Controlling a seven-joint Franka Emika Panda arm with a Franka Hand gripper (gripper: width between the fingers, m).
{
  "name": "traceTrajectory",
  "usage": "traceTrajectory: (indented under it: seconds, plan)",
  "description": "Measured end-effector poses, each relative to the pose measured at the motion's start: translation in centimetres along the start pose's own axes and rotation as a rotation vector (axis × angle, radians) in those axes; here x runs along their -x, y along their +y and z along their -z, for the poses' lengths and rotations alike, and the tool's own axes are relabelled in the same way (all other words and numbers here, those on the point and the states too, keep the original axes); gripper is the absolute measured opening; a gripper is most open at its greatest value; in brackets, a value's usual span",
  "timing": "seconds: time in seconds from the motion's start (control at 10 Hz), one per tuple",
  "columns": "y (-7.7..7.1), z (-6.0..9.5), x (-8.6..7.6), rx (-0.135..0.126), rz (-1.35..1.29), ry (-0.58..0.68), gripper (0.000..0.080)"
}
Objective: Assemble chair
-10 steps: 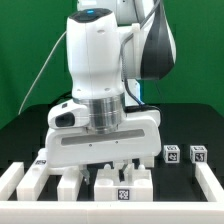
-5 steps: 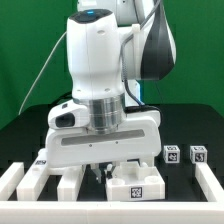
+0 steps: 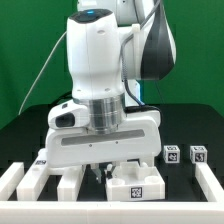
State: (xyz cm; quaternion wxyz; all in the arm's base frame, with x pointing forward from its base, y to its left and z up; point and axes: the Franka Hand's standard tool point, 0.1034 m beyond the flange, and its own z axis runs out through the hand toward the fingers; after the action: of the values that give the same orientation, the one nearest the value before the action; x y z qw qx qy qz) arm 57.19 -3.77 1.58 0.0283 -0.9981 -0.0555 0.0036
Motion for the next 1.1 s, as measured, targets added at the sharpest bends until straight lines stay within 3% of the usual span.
traceTrajectory:
  seconds: [0.2,0.6,1.1]
  plan:
    - [-0.2,0.0,-0.2,0.0,-0.016,0.0,0.0029]
    - [-3.4,0.7,-3.4,-0.003,-0.073,0.015,0.0029]
    - [-6.5,0.2,-5.2,-0.007,-0.069,0.024,0.0029]
